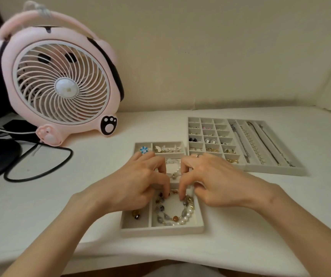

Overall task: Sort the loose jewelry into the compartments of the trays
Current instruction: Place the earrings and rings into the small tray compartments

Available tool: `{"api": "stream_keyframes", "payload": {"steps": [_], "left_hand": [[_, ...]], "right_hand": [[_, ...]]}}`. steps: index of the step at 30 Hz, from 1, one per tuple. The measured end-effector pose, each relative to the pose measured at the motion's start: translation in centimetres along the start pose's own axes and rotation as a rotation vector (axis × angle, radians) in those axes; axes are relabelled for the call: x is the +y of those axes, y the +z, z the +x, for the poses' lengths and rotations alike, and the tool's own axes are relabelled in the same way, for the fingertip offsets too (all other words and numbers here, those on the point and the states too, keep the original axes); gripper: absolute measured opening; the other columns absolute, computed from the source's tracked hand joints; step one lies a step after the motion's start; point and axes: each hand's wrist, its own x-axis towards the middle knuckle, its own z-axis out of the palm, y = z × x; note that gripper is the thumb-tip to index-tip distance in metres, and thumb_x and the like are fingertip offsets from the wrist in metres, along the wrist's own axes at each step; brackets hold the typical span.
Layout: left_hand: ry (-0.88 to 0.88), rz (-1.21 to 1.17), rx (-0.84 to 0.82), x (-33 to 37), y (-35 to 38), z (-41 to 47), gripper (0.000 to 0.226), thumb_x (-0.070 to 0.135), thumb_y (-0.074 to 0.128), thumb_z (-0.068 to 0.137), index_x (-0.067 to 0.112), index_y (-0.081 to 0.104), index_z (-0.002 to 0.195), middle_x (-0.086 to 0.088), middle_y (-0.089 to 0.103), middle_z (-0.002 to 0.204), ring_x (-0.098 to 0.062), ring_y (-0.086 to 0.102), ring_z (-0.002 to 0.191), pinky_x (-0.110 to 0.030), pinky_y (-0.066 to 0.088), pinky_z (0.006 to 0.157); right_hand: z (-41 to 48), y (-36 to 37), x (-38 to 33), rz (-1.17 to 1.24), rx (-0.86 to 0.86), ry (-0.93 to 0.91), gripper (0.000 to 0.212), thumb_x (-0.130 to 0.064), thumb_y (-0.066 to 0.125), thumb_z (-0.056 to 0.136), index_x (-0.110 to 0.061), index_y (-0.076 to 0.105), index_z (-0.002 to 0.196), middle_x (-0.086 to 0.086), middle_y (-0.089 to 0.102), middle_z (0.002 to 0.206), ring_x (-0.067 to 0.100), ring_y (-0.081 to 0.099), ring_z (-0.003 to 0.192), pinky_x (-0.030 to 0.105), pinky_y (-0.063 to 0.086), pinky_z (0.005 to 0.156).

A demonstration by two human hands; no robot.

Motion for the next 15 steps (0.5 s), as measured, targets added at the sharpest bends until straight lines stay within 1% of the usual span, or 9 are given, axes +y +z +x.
{"api": "stream_keyframes", "payload": {"steps": [2,4,6,8,11,13,15], "left_hand": [[0.006,0.028,0.019,0.04,0.0,0.04,0.048,0.028,0.024,0.067,0.034,0.067,0.086,0.013,0.039,0.091,-0.001,0.027,0.085,-0.014,0.015,0.078],[0.011,0.027,0.032,0.0,0.11,-0.01,0.044,0.026,0.026,0.067,0.033,0.067,0.083,0.014,0.038,0.091,0.0,0.025,0.084,-0.012,0.016,0.08],[0.01,0.018,0.032,-0.03,0.16,-0.08,0.043,0.026,0.027,0.068,0.033,0.067,0.083,0.014,0.038,0.091,0.001,0.024,0.084,-0.01,0.016,0.086],[0.008,0.006,0.033,-0.04,0.19,-0.15,0.044,0.027,0.025,0.068,0.032,0.067,0.083,0.014,0.039,0.092,0.001,0.024,0.084,-0.009,0.016,0.088],[0.008,-0.013,0.047,-0.08,0.13,-0.28,0.044,0.027,0.025,0.068,0.032,0.067,0.081,0.014,0.04,0.091,0.002,0.024,0.084,-0.008,0.015,0.087],[-0.001,-0.015,0.045,-0.18,0.08,-0.37,0.045,0.027,0.024,0.067,0.032,0.067,0.081,0.015,0.04,0.092,0.002,0.025,0.084,-0.009,0.017,0.087],[-0.008,-0.017,0.03,-0.26,0.07,-0.43,0.045,0.028,0.024,0.067,0.033,0.067,0.082,0.016,0.04,0.092,0.0,0.028,0.086,-0.011,0.019,0.087]], "right_hand": [[-0.08,0.04,0.13,-0.006,0.014,-0.003,0.044,-0.006,0.046,0.08,-0.041,0.07,0.09,-0.013,0.046,0.091,0.011,0.045,0.084,0.026,0.033,0.079],[-0.25,0.06,0.19,0.0,0.027,-0.01,0.045,-0.004,0.047,0.079,-0.041,0.07,0.091,-0.012,0.046,0.092,0.011,0.045,0.084,0.027,0.035,0.081],[-0.42,0.12,0.13,0.028,0.035,-0.023,0.046,-0.003,0.047,0.078,-0.041,0.07,0.09,-0.011,0.047,0.093,0.008,0.043,0.084,0.023,0.034,0.08],[-0.56,0.24,-0.03,0.079,0.033,-0.051,0.047,0.0,0.048,0.077,-0.039,0.072,0.089,-0.01,0.047,0.092,0.004,0.04,0.082,0.016,0.031,0.077],[-0.66,0.53,-0.03,0.088,0.031,-0.086,0.047,0.001,0.049,0.075,-0.037,0.073,0.087,-0.009,0.046,0.09,0.004,0.04,0.081,0.017,0.03,0.076],[-0.73,0.53,0.21,0.088,0.024,-0.075,0.046,0.001,0.048,0.074,-0.036,0.074,0.086,-0.01,0.046,0.09,0.004,0.041,0.083,0.019,0.031,0.079],[-0.75,0.45,0.38,0.09,0.018,-0.072,0.046,0.001,0.048,0.075,-0.036,0.074,0.085,-0.013,0.045,0.09,0.002,0.041,0.084,0.017,0.03,0.082]]}}
